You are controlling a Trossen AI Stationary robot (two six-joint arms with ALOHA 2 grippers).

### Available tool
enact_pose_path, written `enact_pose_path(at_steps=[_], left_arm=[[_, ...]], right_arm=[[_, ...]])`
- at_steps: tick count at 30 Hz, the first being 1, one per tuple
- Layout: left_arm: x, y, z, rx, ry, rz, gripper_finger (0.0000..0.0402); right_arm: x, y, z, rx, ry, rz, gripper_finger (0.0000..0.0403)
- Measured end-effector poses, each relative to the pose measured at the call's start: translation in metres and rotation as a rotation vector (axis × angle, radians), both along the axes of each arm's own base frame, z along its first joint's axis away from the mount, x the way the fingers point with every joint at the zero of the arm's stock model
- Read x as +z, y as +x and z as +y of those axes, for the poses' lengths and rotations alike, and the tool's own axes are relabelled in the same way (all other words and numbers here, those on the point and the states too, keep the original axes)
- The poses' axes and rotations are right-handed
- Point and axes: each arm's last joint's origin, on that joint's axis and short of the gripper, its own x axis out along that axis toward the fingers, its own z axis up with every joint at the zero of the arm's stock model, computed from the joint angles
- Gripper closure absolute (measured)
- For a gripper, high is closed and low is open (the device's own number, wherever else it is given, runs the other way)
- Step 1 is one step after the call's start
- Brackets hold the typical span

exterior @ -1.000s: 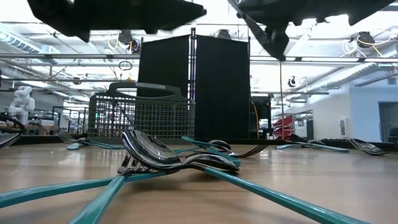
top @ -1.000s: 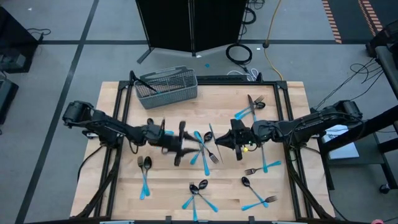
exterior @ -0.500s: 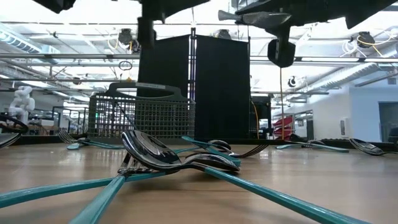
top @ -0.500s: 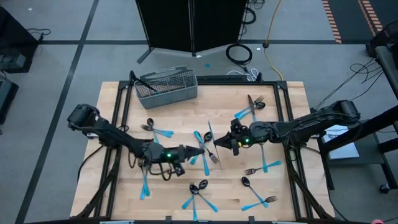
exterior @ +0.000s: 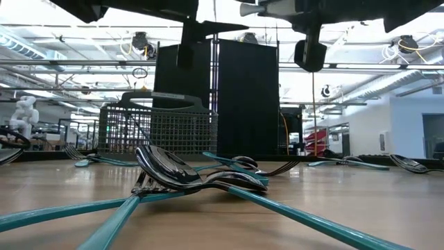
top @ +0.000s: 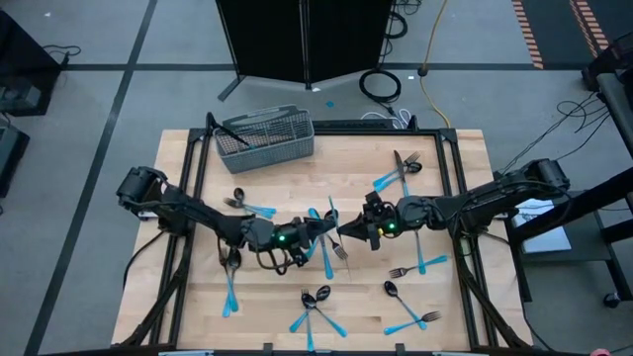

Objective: Sort silverware
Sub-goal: Put the blue knife into the silverware basket

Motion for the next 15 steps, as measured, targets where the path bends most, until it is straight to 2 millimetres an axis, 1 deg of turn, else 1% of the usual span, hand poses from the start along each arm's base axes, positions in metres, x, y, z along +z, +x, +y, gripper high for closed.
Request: enact_pose_path(at_steps=[3, 7, 12, 15], left_arm=[[0.000, 0.001, 0.000, -0.035, 0.002, 0.001, 0.0242], [0.000, 0.002, 0.002, -0.060, 0.047, 0.010, 0.0242], [0.012, 0.008, 0.004, -0.050, 0.036, -0.029, 0.0242], [0.017, 0.011, 0.003, -0.051, 0.038, -0.012, 0.0242]], right_arm=[[0.000, 0.000, 0.000, 0.000, 0.005, 0.000, 0.0392], [0.000, 0.000, 0.000, -0.001, 0.007, 0.001, 0.0392], [0.000, 0.000, 0.000, -0.002, 0.015, 0.002, 0.0392], [0.000, 0.000, 0.000, -0.002, 0.015, 0.001, 0.0392]])
